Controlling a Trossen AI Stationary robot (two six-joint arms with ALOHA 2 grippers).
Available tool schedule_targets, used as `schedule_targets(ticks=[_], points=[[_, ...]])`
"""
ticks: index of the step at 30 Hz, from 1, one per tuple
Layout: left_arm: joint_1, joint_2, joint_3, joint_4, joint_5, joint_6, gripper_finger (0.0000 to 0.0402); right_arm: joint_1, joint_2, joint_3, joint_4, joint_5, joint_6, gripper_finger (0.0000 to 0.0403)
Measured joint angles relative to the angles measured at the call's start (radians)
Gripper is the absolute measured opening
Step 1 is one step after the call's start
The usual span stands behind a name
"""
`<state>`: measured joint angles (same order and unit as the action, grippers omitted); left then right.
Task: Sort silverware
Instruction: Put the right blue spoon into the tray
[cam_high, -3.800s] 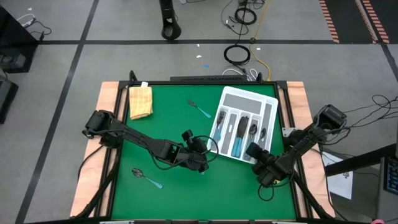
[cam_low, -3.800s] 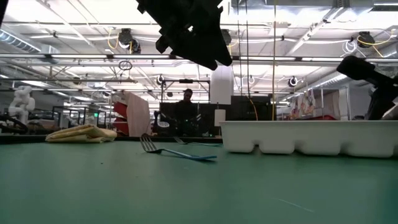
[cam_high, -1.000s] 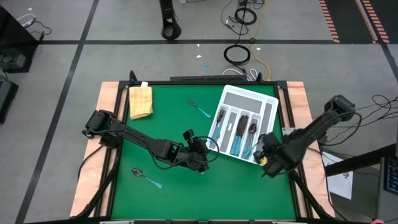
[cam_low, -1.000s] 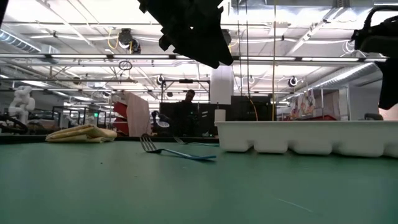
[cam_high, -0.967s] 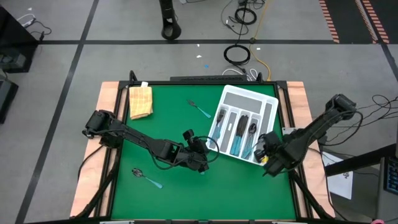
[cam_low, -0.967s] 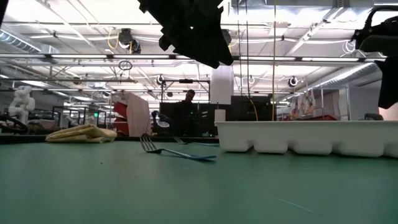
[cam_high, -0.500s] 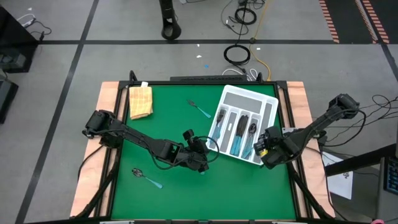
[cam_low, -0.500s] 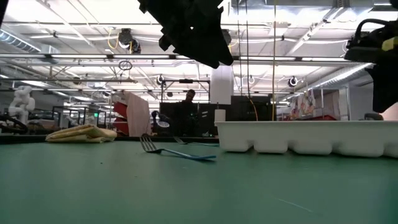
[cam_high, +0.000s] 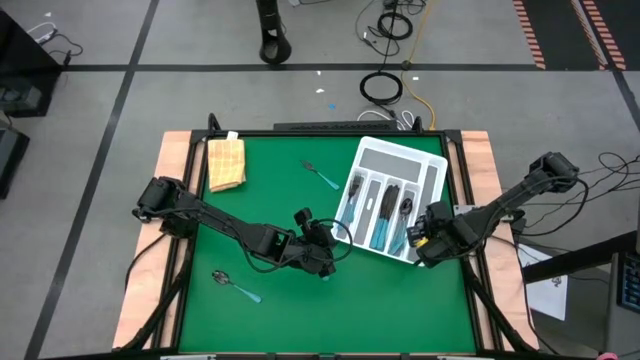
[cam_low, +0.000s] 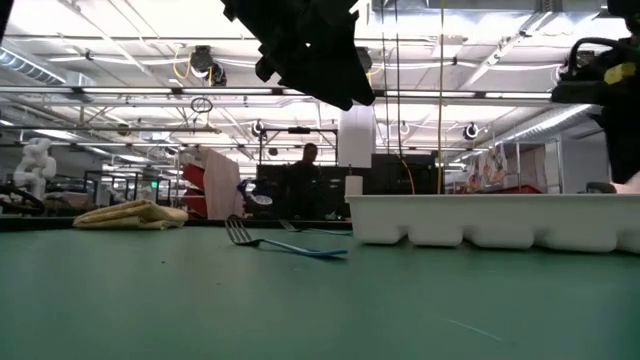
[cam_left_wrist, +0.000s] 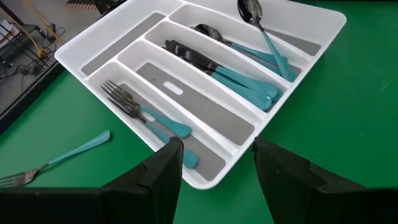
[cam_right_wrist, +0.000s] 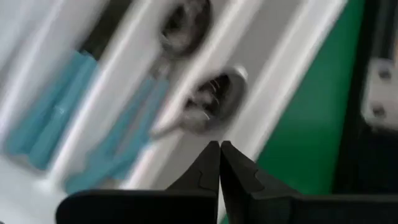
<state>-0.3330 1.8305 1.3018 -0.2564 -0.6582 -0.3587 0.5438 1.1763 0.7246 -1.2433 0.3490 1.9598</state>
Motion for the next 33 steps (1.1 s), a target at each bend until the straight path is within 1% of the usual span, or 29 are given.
schedule_targets(ticks=[2,6,11,14,19,22,26,33], points=[[0.0,0.0,0.0,0.001,0.0,0.002,0.02,0.0,0.0,0.0,-0.018,-0.042,0.004,0.0],[0.003,0.0,0.0,0.001,0.0,0.006,0.02,-0.024,0.0,0.0,-0.01,-0.039,0.038,0.0],[0.006,0.0,0.0,0.001,0.0,0.008,0.02,-0.067,0.0,0.0,-0.01,-0.034,0.042,0.0],[0.005,0.0,0.0,0.0,0.0,0.008,0.02,-0.101,0.008,0.0,-0.001,-0.048,0.073,0.0],[0.005,0.0,0.0,0.0,0.0,0.011,0.02,-0.139,0.047,0.0,0.005,-0.087,0.112,0.0],[0.005,0.0,0.0,0.0,0.004,0.044,0.02,-0.15,0.078,0.0,0.004,-0.102,0.138,0.0],[0.005,0.0,0.0,-0.012,0.006,0.06,0.02,-0.17,0.107,0.0,0.031,-0.121,0.129,0.0],[0.005,0.0,0.0,-0.054,0.007,0.06,0.02,-0.222,0.133,0.0,0.077,-0.11,0.109,0.0]])
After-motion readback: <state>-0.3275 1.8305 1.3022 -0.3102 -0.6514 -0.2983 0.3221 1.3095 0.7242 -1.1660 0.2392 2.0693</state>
